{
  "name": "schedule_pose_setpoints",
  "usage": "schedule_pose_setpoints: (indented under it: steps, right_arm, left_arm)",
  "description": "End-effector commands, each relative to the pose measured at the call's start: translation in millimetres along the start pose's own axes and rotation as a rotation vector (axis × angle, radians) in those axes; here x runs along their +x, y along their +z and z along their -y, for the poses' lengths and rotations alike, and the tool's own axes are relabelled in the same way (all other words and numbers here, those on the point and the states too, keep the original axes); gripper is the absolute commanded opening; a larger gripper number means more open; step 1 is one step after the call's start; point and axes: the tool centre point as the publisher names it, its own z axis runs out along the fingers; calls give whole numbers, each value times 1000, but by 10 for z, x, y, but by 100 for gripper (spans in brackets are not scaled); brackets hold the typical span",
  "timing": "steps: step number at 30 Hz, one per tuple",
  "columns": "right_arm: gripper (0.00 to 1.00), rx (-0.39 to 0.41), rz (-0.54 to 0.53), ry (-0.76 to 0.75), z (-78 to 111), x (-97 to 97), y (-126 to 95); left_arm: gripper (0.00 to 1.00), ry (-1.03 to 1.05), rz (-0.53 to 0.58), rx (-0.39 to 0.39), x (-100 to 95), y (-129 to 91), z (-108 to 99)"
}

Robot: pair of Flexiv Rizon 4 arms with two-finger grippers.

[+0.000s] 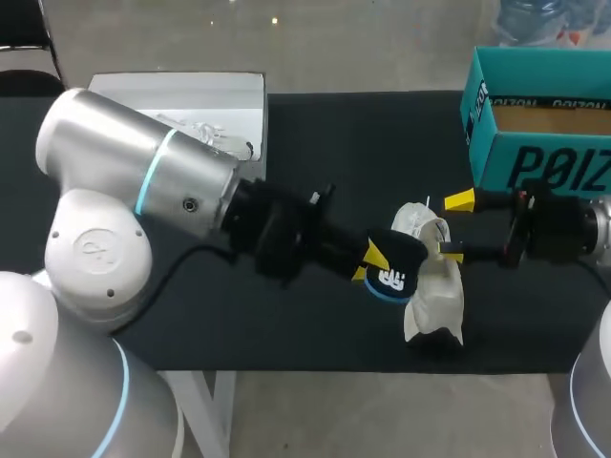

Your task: Take the shoe out of the shoebox, open the shoe tongue, remove and reinsert the insole, then place the shoe into the shoebox

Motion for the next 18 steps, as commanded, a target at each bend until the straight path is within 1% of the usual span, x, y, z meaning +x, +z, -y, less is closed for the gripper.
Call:
schedule_pose_setpoints:
  steps: [1, 6, 8, 11, 18]
  right_arm:
    - [100, -2, 1, 0, 3, -5, 11]
    - [100, -2, 1, 0, 3, -5, 11]
    - [100, -2, 1, 0, 3, -5, 11]
    - [100, -2, 1, 0, 3, -5, 11]
    - [100, -2, 1, 0, 3, -5, 11]
  left_arm:
    - [0, 37, -19, -5, -39, 182, -143]
    - [0, 78, -46, -31, 9, 346, -326]
    - [0, 95, -49, -40, 12, 428, -407]
    - [0, 113, -51, -51, -10, 509, -472]
    - [0, 151, -42, -43, -62, 603, -490]
